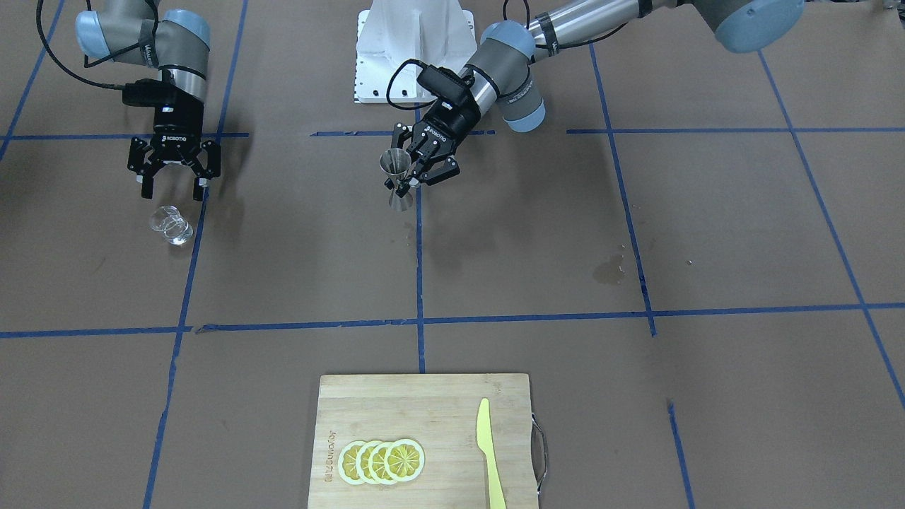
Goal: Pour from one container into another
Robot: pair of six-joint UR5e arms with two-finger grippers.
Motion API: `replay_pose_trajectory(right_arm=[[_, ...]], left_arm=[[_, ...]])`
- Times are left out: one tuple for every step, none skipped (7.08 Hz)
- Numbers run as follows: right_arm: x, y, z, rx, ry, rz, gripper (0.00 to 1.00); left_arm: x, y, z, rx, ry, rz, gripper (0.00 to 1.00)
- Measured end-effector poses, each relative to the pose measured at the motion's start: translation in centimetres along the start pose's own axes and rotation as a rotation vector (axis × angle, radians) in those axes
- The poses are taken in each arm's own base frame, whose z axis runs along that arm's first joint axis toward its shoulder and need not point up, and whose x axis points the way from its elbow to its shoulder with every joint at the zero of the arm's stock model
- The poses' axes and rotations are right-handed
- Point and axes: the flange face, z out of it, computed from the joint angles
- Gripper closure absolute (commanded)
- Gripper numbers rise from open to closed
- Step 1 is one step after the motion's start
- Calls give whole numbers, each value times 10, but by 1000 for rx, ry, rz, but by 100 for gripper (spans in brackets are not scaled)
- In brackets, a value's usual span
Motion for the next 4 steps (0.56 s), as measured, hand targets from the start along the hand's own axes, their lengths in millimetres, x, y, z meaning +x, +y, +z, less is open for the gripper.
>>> replay_pose_trajectory(right_arm=[[3,6,2,-2,3,-14,8],[6,11,3,-4,5,-27,8],[9,15,4,-4,8,-37,9],[8,18,5,-4,9,-40,10]], left_arm=[[0,0,0,-1,0,0,100],[0,0,0,0,0,0,100],[1,-1,1,1,0,-1,100],[2,-2,1,3,0,-2,100]])
